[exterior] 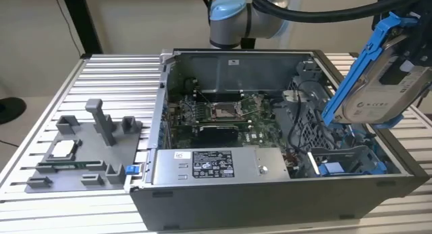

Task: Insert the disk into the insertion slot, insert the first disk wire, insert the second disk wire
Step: 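Insert the disk into the insertion slot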

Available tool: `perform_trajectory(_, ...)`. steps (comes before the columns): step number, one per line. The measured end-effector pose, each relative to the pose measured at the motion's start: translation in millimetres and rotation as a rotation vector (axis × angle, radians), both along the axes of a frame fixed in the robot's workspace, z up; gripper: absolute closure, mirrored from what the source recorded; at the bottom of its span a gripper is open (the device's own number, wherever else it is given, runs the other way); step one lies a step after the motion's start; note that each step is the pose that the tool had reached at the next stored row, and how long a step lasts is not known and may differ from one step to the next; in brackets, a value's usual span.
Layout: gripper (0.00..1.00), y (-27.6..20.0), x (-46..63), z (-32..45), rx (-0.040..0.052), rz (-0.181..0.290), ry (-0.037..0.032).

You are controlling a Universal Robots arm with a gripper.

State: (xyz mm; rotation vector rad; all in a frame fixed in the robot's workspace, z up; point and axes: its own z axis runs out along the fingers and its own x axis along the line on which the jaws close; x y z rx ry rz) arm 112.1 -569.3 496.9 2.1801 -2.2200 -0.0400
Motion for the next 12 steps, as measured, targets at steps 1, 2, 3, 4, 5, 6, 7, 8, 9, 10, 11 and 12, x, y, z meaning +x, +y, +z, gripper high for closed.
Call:
perform_trajectory(1,1.00,-1.3,0.0,-0.1,-0.0001,0.000,0.0000)
perform_trajectory(2,1.00,-2.0,-0.1,-0.1,-0.0001,0.000,0.0000)
perform_trajectory(3,1.00,-2.7,-0.1,-0.3,0.0000,0.000,0.0000)
perform_trajectory(4,1.00,-3.3,-0.2,-0.3,0.0000,0.000,0.0000)
perform_trajectory(5,1.00,-3.9,-0.3,-0.4,0.0001,0.000,0.0000)
perform_trajectory(6,1.00,-4.6,-0.5,-0.5,0.0000,0.000,0.0000)
perform_trajectory(7,1.00,-5.3,-0.7,-0.6,0.0000,0.000,0.0000)
perform_trajectory(8,1.00,-6.0,-1.0,-0.8,0.0001,0.000,0.0000)
perform_trajectory(9,1.00,-6.7,-1.2,-0.9,0.0001,0.000,0.0000)
perform_trajectory(10,1.00,-7.6,-1.5,-1.1,0.0001,0.000,0.0000)
perform_trajectory(11,1.00,-8.3,-1.9,-1.3,0.0001,0.000,0.0000)
perform_trajectory(12,1.00,-9.2,-2.3,-1.5,0.0001,0.000,0.0000)
